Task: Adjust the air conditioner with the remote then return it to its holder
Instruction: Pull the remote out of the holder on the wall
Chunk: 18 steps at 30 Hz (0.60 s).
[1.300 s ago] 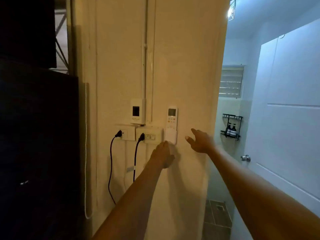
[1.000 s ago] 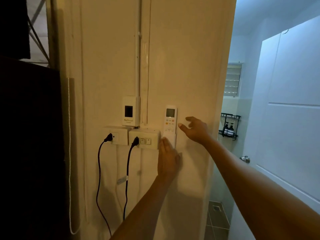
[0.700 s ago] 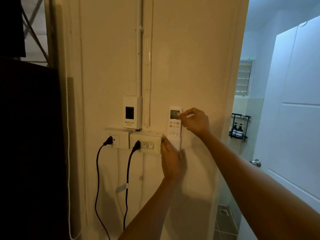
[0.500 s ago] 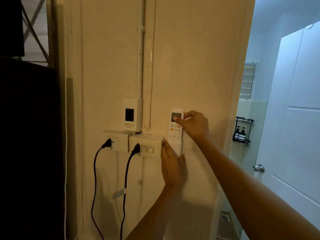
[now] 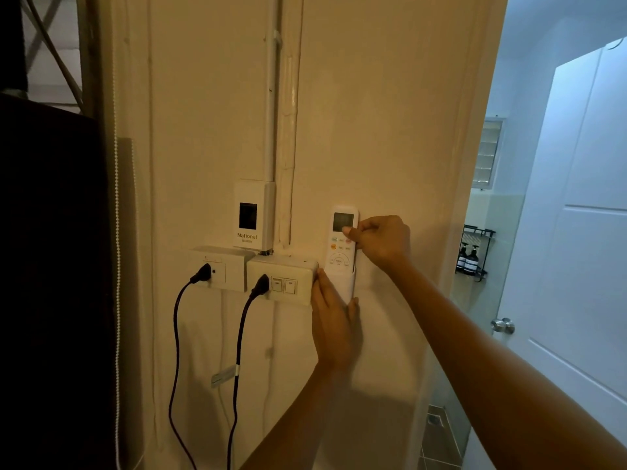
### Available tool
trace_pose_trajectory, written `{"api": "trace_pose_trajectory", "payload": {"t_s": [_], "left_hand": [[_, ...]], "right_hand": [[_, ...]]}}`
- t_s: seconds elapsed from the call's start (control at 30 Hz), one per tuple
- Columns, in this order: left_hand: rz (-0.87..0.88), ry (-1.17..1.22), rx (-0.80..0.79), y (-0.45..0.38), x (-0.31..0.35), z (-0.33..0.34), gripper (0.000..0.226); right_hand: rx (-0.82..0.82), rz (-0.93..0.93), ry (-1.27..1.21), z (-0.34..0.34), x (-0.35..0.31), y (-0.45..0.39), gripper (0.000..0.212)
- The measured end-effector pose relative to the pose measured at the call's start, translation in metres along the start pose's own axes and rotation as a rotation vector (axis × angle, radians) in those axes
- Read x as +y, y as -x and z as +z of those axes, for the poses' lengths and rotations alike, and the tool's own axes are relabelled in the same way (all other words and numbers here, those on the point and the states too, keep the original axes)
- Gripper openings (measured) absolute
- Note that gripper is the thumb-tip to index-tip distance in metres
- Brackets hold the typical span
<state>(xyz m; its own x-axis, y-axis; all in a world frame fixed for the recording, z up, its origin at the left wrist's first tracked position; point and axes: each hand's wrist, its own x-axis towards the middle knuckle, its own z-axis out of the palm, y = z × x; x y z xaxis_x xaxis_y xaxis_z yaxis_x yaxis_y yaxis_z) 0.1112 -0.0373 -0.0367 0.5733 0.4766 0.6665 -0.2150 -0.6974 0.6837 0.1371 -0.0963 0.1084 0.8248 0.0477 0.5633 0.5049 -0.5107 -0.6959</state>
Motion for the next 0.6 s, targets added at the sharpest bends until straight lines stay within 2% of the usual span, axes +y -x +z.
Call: {"api": "trace_pose_trajectory", "payload": {"t_s": [0.6], "left_hand": [[0.005,-0.009,-0.008,-0.0002,-0.0009,-0.0013,0.080]], "right_hand": [[0.081,-0.027,0.036,0.0056,0.0006,0.0005,0.025]]}}
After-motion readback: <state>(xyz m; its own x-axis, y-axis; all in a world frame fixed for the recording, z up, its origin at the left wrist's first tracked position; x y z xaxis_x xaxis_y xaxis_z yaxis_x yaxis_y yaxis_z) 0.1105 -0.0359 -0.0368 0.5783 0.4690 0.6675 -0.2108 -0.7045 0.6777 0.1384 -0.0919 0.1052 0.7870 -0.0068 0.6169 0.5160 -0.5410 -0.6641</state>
